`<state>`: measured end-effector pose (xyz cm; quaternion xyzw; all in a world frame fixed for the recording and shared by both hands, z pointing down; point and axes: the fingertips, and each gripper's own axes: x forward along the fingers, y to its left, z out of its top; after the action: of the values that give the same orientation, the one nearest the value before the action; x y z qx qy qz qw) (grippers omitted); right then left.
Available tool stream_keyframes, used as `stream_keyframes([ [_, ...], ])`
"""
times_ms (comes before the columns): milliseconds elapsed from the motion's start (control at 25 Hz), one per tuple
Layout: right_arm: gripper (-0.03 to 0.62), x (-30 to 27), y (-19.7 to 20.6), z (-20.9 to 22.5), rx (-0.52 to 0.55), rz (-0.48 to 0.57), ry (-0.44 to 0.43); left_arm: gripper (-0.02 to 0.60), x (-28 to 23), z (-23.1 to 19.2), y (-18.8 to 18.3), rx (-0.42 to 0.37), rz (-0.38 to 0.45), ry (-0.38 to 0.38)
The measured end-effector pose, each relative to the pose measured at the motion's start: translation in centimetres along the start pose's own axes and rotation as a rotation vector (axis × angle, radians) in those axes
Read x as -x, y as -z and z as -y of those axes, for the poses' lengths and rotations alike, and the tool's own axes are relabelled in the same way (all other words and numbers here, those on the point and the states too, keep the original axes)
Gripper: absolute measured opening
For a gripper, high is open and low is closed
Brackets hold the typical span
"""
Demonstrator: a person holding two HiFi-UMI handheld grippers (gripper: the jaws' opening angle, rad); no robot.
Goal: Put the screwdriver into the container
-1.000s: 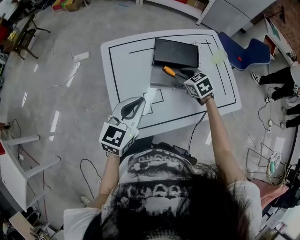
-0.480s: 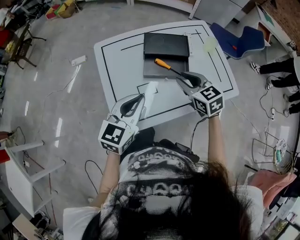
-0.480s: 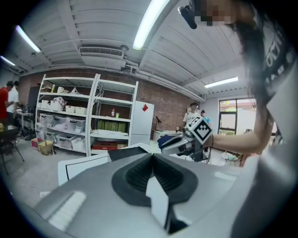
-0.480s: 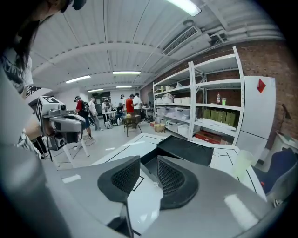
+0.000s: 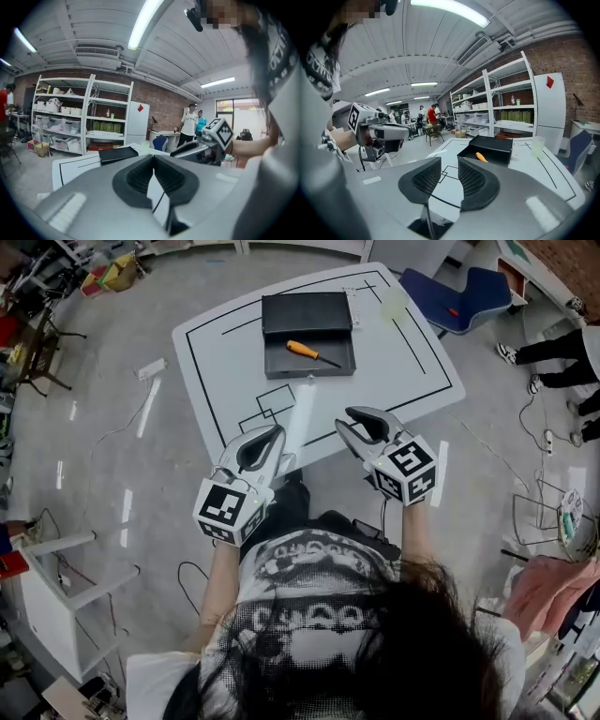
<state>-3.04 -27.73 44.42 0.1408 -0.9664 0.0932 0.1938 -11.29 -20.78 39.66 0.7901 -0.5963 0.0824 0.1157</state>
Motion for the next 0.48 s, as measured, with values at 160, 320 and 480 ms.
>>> stream_keyframes([
  [160, 0.12, 3.0, 1.6, -2.1, -0.026, 0.02, 0.001, 0.0, 0.8, 2.8, 0.3, -0.001, 0.007, 0.006],
  [320, 0.118, 5.9, 3.1, -4.0, -0.04, 0.037, -0.001, 0.0, 1.9, 5.8, 0.9, 0.011, 0.01, 0.013],
  [480, 0.115, 8.5, 4.5, -5.8, -0.042, 0.053, -0.005, 0.0, 3.2, 8.9, 2.1, 0.014, -0.001, 0.016],
])
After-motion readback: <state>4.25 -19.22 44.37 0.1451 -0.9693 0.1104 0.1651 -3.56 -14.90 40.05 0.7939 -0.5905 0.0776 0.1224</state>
